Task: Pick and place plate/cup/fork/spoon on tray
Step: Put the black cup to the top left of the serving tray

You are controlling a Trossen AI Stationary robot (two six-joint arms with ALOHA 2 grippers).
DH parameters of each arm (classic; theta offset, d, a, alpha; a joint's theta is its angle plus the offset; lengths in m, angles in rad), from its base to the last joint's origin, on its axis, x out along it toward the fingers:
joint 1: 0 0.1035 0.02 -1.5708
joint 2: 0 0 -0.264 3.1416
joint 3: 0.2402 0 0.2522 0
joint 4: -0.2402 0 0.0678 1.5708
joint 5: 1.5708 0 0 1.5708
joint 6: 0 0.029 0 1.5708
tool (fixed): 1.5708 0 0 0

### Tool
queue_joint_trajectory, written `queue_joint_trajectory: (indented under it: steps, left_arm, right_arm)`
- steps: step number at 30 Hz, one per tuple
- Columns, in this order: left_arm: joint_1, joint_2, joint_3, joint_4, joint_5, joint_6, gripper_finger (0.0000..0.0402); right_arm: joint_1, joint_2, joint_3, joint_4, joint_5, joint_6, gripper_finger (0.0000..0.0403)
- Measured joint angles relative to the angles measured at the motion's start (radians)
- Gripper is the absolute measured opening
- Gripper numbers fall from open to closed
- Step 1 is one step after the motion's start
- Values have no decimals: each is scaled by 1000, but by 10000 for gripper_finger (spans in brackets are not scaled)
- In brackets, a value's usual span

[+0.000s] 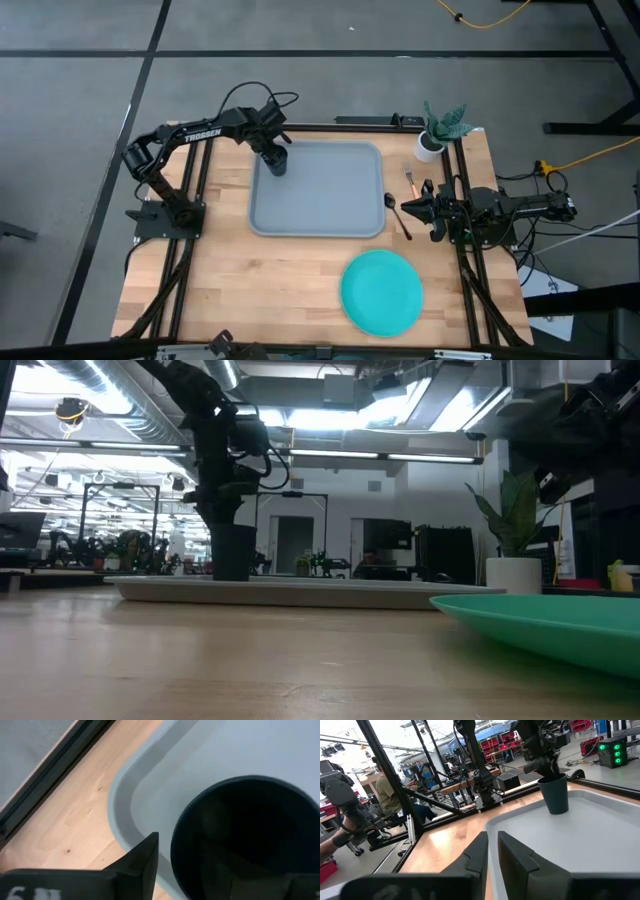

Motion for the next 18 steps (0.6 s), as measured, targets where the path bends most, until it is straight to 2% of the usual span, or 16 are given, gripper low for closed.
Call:
queue_joint_trajectory:
  steps: [5, 12, 18]
  left_arm:
    - [0, -7, 10, 24, 83, 17, 123]
    - [0, -9, 128, -78, 66, 39, 122]
    - [-17, -10, 276, -328, 74, 32, 122]
  right_arm:
    - [0, 0, 0, 0, 0, 0, 48]
    - [0, 0, 0, 0, 0, 0, 48]
    - [0, 0, 0, 0, 0, 0, 48]
